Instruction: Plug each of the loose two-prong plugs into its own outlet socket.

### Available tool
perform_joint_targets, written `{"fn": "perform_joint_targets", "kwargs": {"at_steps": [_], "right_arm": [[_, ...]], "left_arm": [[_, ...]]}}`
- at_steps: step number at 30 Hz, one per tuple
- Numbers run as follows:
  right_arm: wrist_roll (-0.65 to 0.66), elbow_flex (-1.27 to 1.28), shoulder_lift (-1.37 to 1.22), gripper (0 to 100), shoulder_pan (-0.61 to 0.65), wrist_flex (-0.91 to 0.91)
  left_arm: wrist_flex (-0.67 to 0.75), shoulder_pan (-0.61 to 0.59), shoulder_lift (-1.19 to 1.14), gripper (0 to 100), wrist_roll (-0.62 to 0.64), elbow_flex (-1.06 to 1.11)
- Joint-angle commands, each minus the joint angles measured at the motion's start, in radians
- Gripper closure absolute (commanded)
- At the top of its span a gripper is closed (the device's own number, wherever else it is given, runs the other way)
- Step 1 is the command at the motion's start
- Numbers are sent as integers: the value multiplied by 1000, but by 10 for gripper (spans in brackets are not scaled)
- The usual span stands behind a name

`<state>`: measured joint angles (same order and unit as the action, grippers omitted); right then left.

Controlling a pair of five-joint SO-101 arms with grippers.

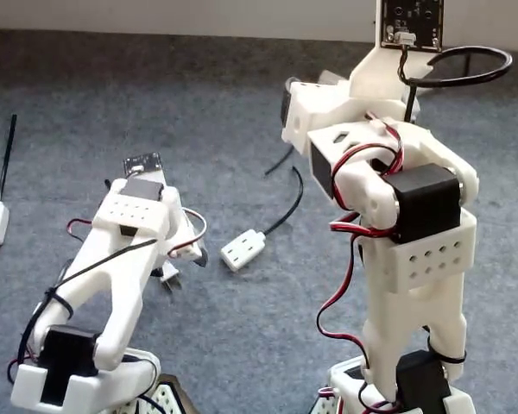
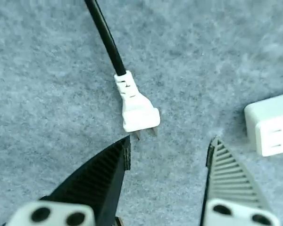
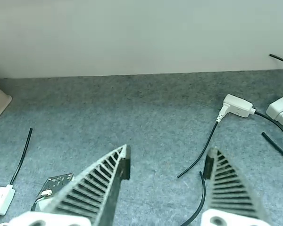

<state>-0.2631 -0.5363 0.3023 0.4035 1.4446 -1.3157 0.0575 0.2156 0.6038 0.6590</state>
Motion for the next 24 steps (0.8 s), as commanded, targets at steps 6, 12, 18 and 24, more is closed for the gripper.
{"fn": "perform_joint_targets", "kwargs": {"at_steps": [6,12,18,24], "right_arm": [[12,-38,39,748,10,2],[12,-38,39,748,10,1],[12,-38,39,748,10,1],[12,-38,39,748,10,2]], "left_arm": [[252,-21,31,731,146,71],[397,-87,35,731,140,211],[358,-97,38,733,44,234],[288,-145,39,733,21,229]]}}
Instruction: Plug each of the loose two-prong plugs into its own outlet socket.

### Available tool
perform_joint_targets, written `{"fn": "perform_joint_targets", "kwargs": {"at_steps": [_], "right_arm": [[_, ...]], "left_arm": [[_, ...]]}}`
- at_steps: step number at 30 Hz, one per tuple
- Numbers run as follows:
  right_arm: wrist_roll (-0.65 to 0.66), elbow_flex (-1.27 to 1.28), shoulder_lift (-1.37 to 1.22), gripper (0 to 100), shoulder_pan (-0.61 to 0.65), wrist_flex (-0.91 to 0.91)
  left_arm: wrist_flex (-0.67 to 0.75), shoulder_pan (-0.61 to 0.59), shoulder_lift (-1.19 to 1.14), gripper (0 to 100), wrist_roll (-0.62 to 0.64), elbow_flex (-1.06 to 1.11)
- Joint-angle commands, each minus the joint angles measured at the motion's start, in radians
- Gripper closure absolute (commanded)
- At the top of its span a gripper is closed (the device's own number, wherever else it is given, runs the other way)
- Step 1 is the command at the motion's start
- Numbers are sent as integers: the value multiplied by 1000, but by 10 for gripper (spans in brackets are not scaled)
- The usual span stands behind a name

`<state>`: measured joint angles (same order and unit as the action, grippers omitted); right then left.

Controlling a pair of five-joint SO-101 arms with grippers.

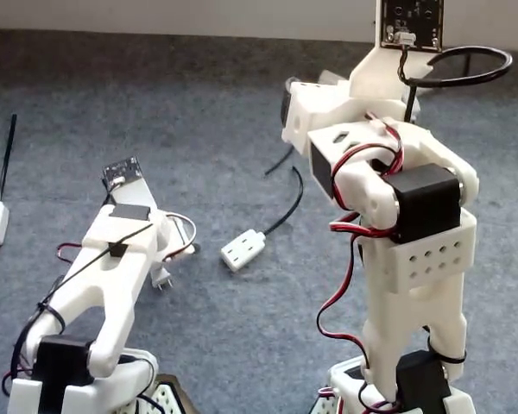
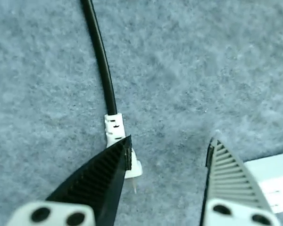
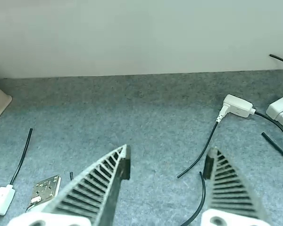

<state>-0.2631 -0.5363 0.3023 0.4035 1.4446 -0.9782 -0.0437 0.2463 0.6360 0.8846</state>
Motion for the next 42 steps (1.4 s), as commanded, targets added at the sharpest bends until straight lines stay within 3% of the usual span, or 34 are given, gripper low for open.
{"fn": "perform_joint_targets", "kwargs": {"at_steps": [1,8,11,15,21,24,33,42], "right_arm": [[12,-38,39,748,10,2],[12,-38,39,748,10,1],[12,-38,39,748,10,1],[12,-38,39,748,12,1],[12,-38,39,748,13,1],[12,-38,38,748,13,-1],[12,-35,31,748,15,-4],[12,-35,31,748,15,-4]], "left_arm": [[-51,-56,8,733,-11,4],[-64,-160,8,731,-14,4],[-63,-240,8,731,-77,2],[-52,-392,8,733,-190,1],[112,-687,8,731,-334,-45],[175,-769,8,731,-391,-84],[180,-773,8,731,-413,-173],[181,-728,1,730,-434,-51]]}}
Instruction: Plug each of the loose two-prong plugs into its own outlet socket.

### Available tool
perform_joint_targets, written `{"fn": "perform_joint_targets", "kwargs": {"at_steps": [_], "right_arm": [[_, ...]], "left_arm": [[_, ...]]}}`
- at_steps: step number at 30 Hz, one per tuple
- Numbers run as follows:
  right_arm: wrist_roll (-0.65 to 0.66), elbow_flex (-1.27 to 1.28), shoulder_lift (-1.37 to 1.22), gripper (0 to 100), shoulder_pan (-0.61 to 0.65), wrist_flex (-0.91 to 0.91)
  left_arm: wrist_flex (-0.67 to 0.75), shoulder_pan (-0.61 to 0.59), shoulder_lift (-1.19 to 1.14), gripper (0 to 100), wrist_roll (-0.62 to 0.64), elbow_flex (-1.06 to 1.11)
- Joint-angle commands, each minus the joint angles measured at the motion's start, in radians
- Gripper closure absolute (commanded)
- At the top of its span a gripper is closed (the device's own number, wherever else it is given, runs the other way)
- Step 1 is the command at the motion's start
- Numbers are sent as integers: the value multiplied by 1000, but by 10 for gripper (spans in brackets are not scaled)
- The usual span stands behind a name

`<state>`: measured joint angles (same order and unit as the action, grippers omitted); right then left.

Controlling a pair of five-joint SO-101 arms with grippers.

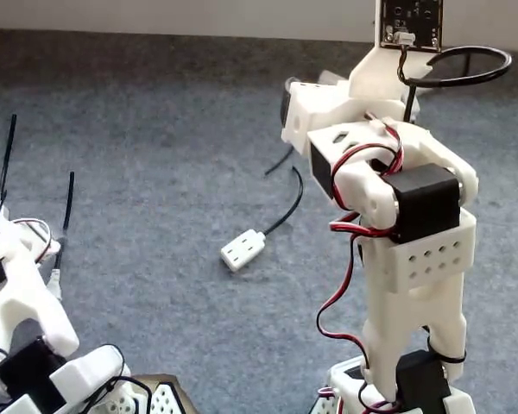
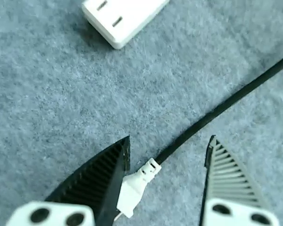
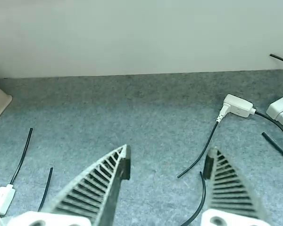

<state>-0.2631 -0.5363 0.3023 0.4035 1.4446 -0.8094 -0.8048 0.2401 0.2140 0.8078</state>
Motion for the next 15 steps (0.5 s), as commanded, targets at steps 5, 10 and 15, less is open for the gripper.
{"fn": "perform_joint_targets", "kwargs": {"at_steps": [5,10,15], "right_arm": [[12,-31,36,748,15,-4],[12,-31,38,748,15,-4],[12,-33,38,748,15,-4]], "left_arm": [[48,42,7,732,-84,110],[147,35,10,732,-94,166],[147,15,15,731,-94,165]]}}
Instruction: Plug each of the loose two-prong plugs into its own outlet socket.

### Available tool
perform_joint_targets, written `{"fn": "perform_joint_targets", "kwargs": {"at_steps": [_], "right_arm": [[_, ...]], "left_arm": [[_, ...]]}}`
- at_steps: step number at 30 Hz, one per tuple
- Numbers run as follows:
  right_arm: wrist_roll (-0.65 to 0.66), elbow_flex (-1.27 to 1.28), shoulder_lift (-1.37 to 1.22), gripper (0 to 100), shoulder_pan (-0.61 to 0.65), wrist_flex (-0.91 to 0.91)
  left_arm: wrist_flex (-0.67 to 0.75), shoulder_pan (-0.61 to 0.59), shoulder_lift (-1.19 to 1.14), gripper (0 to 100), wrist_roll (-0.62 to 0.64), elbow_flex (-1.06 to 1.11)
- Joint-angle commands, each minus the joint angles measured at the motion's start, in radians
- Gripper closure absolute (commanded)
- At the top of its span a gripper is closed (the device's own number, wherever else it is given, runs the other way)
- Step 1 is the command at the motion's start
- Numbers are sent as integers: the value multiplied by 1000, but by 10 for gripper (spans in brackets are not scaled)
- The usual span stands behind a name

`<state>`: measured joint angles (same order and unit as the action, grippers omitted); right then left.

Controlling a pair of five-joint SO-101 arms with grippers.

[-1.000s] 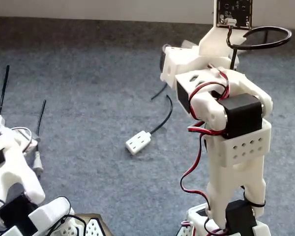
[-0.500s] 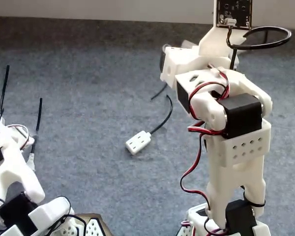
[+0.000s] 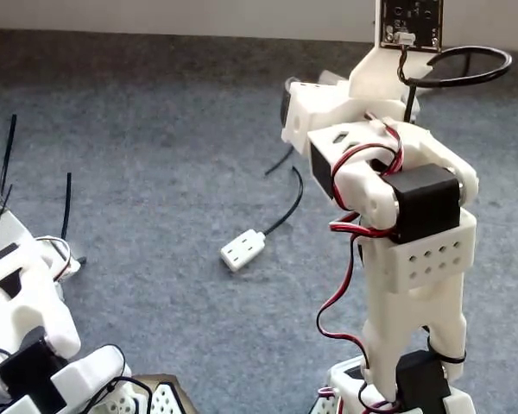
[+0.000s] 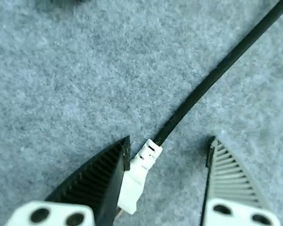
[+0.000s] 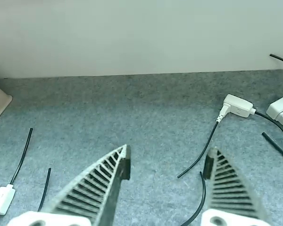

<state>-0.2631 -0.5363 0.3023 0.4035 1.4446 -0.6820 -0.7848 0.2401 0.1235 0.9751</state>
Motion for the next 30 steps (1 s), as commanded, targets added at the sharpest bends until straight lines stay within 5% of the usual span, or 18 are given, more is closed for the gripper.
{"fn": "perform_joint_targets", "kwargs": {"at_steps": [1,18,30], "right_arm": [[12,-35,38,748,15,-4],[12,-38,38,748,15,-2],[12,-38,38,748,15,-4]], "left_arm": [[20,-10,15,731,-3,-4],[-75,217,16,733,-43,-4],[-78,358,16,733,130,-79]]}}
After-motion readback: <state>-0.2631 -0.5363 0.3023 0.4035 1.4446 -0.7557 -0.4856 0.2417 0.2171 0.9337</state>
